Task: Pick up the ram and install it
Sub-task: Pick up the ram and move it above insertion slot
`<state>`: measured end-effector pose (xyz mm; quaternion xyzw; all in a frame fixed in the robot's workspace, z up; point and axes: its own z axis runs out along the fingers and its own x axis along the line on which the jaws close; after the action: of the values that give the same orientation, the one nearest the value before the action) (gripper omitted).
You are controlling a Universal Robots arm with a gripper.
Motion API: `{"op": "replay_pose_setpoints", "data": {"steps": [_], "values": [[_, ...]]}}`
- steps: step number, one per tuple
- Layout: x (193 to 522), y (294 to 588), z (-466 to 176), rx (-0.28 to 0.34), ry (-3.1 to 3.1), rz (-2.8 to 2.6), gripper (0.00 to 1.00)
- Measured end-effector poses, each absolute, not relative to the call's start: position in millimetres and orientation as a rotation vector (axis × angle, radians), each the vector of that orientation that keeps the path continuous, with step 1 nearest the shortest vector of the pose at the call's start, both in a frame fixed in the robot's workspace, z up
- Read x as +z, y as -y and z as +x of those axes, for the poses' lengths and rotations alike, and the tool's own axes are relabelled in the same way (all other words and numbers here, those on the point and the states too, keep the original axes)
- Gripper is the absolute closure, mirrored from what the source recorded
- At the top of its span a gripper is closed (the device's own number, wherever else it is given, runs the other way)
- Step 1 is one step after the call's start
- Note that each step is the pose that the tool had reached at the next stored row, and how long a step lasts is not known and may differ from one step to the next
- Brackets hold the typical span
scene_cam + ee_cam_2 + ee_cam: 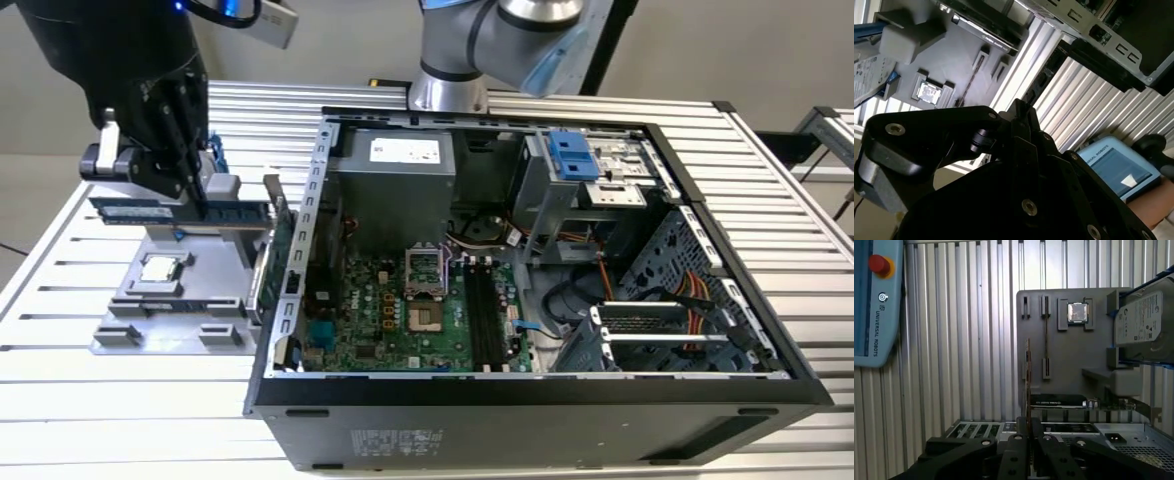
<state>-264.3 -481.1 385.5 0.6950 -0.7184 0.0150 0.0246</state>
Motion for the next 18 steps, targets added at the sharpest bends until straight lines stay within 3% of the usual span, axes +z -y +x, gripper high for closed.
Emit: {"op": "replay_pose_setpoints", "data": {"steps": [18], "values": [[385.4,481.1,-231.3,0.046,2.222,2.15,1.0]]}}
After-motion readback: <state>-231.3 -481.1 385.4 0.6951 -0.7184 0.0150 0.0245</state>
